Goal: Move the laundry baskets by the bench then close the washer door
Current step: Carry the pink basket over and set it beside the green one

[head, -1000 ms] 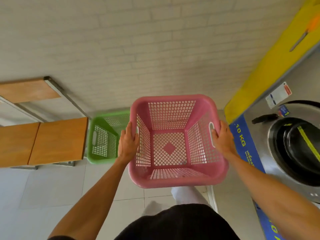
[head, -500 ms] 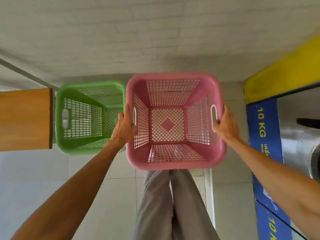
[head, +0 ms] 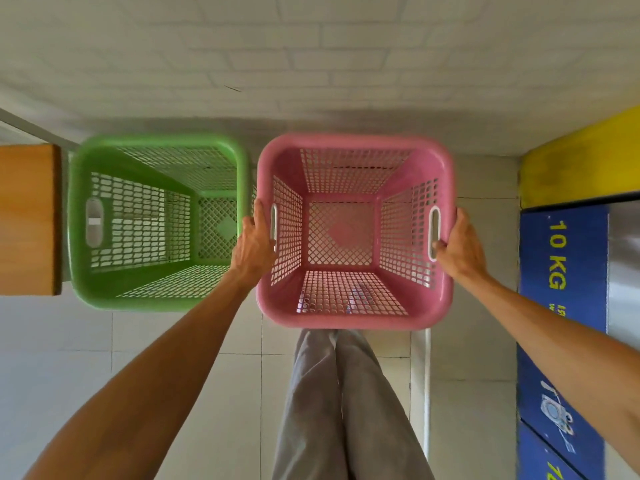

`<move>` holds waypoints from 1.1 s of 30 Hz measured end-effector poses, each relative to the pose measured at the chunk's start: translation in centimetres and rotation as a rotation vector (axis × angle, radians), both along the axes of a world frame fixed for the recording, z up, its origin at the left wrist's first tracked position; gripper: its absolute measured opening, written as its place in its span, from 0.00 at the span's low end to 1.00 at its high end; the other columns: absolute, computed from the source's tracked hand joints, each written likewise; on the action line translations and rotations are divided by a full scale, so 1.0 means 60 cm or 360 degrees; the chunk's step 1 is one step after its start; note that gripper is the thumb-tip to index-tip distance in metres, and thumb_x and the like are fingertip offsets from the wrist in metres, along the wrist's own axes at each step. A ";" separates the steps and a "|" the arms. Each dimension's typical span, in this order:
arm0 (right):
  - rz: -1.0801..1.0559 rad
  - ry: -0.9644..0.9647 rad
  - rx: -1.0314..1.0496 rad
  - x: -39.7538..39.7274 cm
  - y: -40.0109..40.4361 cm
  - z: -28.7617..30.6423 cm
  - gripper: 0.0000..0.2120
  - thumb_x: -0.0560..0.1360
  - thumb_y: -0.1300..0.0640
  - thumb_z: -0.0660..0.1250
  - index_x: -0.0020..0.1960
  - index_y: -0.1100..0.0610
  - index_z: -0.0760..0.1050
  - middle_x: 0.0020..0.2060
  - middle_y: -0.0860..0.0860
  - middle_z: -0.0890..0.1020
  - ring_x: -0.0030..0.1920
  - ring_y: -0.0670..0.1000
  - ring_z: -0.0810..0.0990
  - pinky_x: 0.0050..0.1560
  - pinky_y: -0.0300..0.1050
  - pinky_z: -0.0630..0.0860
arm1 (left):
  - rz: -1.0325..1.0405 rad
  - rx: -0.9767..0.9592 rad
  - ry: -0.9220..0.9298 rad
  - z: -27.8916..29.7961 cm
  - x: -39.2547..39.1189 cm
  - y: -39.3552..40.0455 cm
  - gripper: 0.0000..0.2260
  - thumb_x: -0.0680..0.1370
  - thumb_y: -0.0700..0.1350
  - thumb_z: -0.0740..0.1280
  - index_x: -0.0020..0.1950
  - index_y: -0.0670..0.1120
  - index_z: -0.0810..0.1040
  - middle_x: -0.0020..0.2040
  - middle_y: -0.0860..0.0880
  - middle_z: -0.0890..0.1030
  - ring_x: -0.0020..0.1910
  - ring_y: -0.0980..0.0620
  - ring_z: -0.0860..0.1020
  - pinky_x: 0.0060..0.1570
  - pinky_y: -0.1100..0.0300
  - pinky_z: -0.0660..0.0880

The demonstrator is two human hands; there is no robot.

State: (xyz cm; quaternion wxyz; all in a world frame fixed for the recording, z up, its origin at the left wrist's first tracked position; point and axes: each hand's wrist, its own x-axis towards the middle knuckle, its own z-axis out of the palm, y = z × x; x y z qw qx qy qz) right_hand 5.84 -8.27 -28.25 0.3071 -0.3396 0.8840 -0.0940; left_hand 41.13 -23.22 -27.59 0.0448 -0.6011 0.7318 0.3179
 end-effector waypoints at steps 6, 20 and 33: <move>0.0009 0.0048 0.0032 -0.009 -0.015 -0.028 0.30 0.74 0.65 0.72 0.71 0.57 0.62 0.54 0.57 0.80 0.35 0.53 0.79 0.23 0.35 0.69 | 0.0000 0.0030 0.0014 -0.010 -0.006 -0.018 0.43 0.74 0.32 0.71 0.80 0.47 0.48 0.61 0.35 0.72 0.48 0.42 0.76 0.44 0.45 0.80; 0.0166 0.0080 0.0078 -0.012 -0.020 -0.036 0.34 0.73 0.63 0.74 0.73 0.58 0.59 0.57 0.61 0.78 0.46 0.63 0.84 0.39 0.59 0.84 | -0.0001 0.0186 0.0196 -0.033 0.019 -0.045 0.42 0.73 0.31 0.68 0.81 0.49 0.50 0.65 0.36 0.72 0.52 0.40 0.79 0.46 0.40 0.81; 0.0100 -0.0212 0.0079 -0.020 -0.018 -0.041 0.38 0.73 0.60 0.75 0.74 0.51 0.55 0.61 0.57 0.78 0.49 0.60 0.85 0.44 0.59 0.84 | -0.0159 0.0497 0.0240 -0.042 0.036 -0.060 0.44 0.74 0.32 0.68 0.82 0.47 0.46 0.75 0.39 0.68 0.68 0.40 0.75 0.56 0.55 0.76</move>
